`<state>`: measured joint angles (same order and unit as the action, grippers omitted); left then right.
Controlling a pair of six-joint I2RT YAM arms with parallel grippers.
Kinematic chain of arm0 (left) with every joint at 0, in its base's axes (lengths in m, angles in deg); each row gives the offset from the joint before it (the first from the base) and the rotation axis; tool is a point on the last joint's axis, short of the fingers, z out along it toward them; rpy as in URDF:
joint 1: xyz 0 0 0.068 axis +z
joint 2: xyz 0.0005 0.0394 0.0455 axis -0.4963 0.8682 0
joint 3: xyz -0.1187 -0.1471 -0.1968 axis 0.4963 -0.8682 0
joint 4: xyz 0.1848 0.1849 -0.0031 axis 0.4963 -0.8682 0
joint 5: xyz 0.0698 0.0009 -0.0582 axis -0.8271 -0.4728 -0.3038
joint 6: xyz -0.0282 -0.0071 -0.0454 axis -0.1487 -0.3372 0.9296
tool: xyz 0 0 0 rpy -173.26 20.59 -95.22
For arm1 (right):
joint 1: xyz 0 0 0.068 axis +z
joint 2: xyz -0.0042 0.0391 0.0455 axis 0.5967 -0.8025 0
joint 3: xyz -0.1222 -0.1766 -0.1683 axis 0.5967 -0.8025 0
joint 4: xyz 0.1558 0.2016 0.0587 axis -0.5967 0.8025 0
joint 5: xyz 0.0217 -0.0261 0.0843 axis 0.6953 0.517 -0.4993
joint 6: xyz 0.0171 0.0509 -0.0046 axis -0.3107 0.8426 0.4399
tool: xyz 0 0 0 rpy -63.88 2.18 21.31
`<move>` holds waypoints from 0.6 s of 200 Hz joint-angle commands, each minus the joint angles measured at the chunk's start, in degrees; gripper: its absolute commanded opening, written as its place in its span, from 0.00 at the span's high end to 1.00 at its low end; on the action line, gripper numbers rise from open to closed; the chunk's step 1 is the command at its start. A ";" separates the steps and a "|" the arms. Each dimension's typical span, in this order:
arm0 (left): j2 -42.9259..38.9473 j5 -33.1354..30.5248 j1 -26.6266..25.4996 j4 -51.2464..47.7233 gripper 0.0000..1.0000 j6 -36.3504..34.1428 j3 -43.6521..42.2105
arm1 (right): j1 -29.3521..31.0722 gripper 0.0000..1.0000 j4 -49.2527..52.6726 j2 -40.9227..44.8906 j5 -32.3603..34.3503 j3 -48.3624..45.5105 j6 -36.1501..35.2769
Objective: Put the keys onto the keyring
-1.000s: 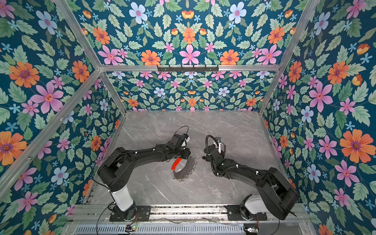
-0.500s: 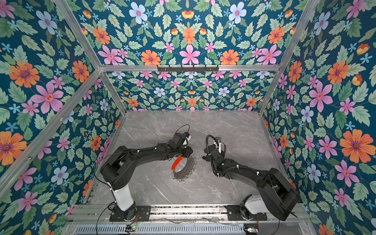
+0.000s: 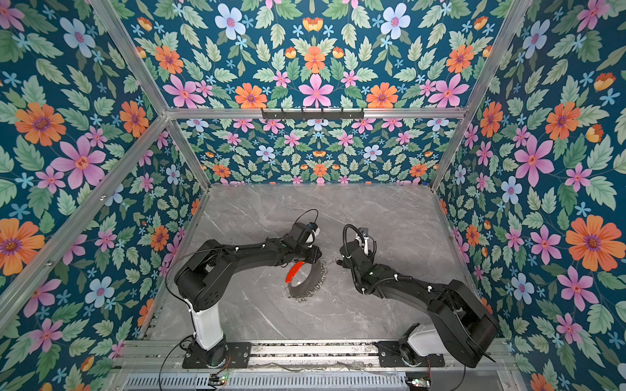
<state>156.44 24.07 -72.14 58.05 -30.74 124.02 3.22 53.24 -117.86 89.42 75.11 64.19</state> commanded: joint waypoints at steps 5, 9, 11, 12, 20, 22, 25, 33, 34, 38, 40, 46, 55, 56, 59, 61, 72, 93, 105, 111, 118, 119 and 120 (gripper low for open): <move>0.13 0.66 0.10 1.10 0.69 0.35 -0.61 | 0.05 0.86 -0.57 0.12 0.22 0.22 0.23; 0.12 0.75 0.10 1.23 0.70 0.47 -0.80 | 0.05 0.86 -0.56 0.12 0.25 0.22 0.21; 0.12 0.76 0.11 1.27 0.70 0.50 -0.80 | 0.02 0.86 -0.56 0.19 0.27 0.22 0.25; 0.12 0.74 0.11 1.28 0.70 0.48 -0.85 | 0.04 0.86 -0.63 0.16 0.28 0.22 0.23; 0.04 0.83 0.07 1.42 0.70 0.65 -1.05 | 0.05 0.86 -0.59 0.16 0.21 0.22 0.21; 0.03 0.87 0.11 1.43 0.70 0.59 -1.06 | 0.05 0.86 -0.61 0.13 0.26 0.22 0.21; 0.03 0.88 0.09 1.46 0.71 0.63 -1.11 | 0.06 0.86 -0.61 0.19 0.27 0.22 0.21; 0.00 0.97 0.04 1.46 0.71 0.71 -1.20 | 0.05 0.86 -0.58 0.15 0.26 0.22 0.22; -0.03 0.97 0.03 1.46 0.71 0.71 -1.23 | 0.05 0.86 -0.56 0.14 0.24 0.22 0.21; -0.06 0.97 0.01 1.46 0.71 0.72 -1.24 | 0.05 0.86 -0.61 0.17 0.24 0.22 0.21; -0.05 0.99 0.02 1.46 0.71 0.72 -1.25 | 0.05 0.86 -0.55 0.20 0.22 0.22 0.27; -0.10 1.14 0.02 1.46 0.72 0.78 -1.33 | 0.04 0.86 -0.58 0.19 0.23 0.22 0.21; -0.14 1.21 0.02 1.46 0.72 0.80 -1.42 | 0.05 0.86 -0.58 0.19 0.22 0.22 0.21; -0.18 1.22 0.03 1.46 0.72 0.80 -1.42 | 0.05 0.86 -0.55 0.16 0.22 0.22 0.21; -0.22 1.11 -0.05 1.46 0.73 0.80 -1.50 | 0.05 0.86 -0.60 0.24 0.27 0.21 0.25; -0.23 1.14 0.01 1.46 0.73 0.80 -1.51 | 0.05 0.86 -0.55 0.26 0.29 0.22 0.22; -0.39 1.07 0.02 1.39 0.75 0.76 -1.64 | 0.05 0.86 -0.53 0.34 0.28 0.22 0.21; -0.73 0.72 -0.01 1.20 0.79 0.75 -1.69 | 0.00 0.86 -0.64 0.42 0.38 0.13 0.22; -1.01 0.55 0.00 1.04 0.84 0.72 -1.69 | 0.05 0.86 -0.70 0.29 0.37 0.22 0.21; -1.31 0.38 0.03 0.98 0.85 0.68 -1.75 | 0.05 0.86 -0.77 0.13 0.26 0.22 0.21; -1.69 0.02 0.03 0.96 0.85 0.62 -1.92 | 0.05 0.86 -0.78 0.04 0.24 0.21 0.21; -1.75 0.01 0.03 0.95 0.85 0.53 -1.98 | 0.05 0.86 -0.79 0.00 0.27 0.22 0.21; -1.83 -0.04 -0.02 0.94 0.85 0.54 -2.01 | 0.05 0.86 -0.79 -0.03 0.29 0.22 0.21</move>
<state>155.80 24.64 -72.17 59.10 -29.65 122.34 3.22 53.30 -117.79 89.42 75.11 64.19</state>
